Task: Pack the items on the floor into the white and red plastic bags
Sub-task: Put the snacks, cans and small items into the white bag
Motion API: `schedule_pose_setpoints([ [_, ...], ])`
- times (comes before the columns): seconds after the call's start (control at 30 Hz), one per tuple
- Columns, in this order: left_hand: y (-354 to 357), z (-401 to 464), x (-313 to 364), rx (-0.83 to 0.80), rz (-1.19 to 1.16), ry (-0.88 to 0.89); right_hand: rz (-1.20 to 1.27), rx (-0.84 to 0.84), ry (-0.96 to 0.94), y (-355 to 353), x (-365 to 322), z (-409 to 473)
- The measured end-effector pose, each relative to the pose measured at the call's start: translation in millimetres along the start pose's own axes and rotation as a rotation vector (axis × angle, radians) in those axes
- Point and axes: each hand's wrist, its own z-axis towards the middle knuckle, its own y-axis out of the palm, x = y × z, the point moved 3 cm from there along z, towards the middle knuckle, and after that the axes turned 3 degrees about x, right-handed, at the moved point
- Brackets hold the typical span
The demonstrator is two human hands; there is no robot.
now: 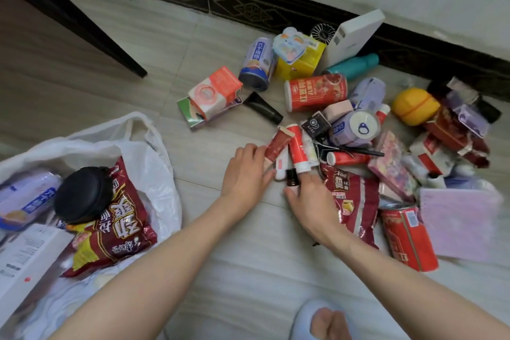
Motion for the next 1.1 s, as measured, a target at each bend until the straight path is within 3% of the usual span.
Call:
schedule_pose_setpoints([
  [0.37, -23.7, -22.2, -14.8, 0.058, -0.208, -0.115, 0.237, 0.030, 0.001, 1.5, -9.2, -18.6],
  [0.53, -78.1, -81.6, -45.7, 0.167, -0.253, -0.132, 0.339, -0.044, -0.158, 9.4, -63.5, -45.7],
  [0.63, -115.8, -127.2, -75.7, 0.264, -0.232, -0.230, 0.384, -0.116, -0.237, 15.9, -109.3, -64.6],
  [0.77, -145.5, -191.0, -129.6, 0.368, -0.166, -0.450, 0.342, -0.204, -0.439, 29.6, -174.4, -86.8],
  [0.93, -147.9, -248.4, -174.7, 0.418, -0.100, -0.705, 0.076, -0.331, -0.715, 64.5, -235.8, -109.3],
  [1.1, -127.1, -250.2, -173.1, 0.361, -0.009, -0.650, 0.151, -0.317, -0.603, 94.8, -259.6, -117.7],
])
